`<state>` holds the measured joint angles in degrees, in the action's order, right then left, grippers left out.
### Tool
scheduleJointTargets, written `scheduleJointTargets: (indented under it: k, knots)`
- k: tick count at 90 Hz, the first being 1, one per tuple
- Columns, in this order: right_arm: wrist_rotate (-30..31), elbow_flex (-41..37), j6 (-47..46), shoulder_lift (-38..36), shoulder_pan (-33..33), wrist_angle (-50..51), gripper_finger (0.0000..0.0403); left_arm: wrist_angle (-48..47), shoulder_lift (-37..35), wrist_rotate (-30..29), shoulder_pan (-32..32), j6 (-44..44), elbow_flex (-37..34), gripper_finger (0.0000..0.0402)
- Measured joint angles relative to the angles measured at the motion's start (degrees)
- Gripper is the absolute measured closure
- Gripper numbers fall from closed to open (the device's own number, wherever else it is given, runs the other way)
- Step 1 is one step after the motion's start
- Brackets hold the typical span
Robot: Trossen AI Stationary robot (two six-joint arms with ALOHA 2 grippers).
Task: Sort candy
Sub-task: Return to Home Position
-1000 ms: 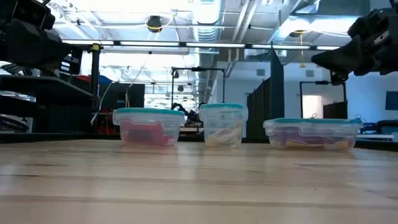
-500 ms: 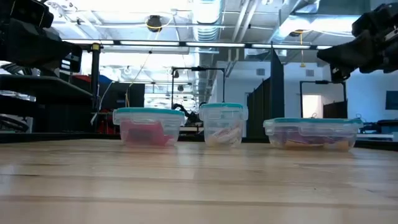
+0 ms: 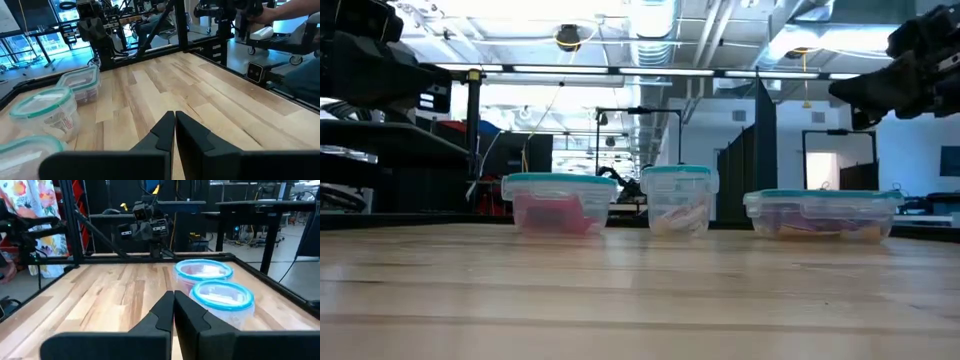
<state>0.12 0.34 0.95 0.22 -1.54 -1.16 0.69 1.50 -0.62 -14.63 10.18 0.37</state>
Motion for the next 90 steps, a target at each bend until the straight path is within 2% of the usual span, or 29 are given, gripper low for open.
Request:
scheduleJointTargets:
  k: [13, 25, 54, 90]
  knots:
    - [-0.04, 0.00, 3.62, -0.23, 0.02, -4.02, 0.0403, 0.00, 0.00, 0.00, 0.00, -0.21, 0.01, 0.0402]
    - [-0.07, 0.00, 4.97, -0.23, -0.04, -2.46, 0.0403, 0.02, 0.00, 0.00, 0.00, -0.27, 0.00, 0.0402]
    - [1.26, 0.00, 0.76, -0.23, -0.77, -1.67, 0.0403, 0.02, 0.00, 0.00, -0.02, -0.29, -0.01, 0.0402]
    - [1.20, 0.00, 0.59, -0.23, -0.74, 0.12, 0.0403, 0.02, 0.00, 0.00, 0.00, -0.27, -0.01, 0.0402]
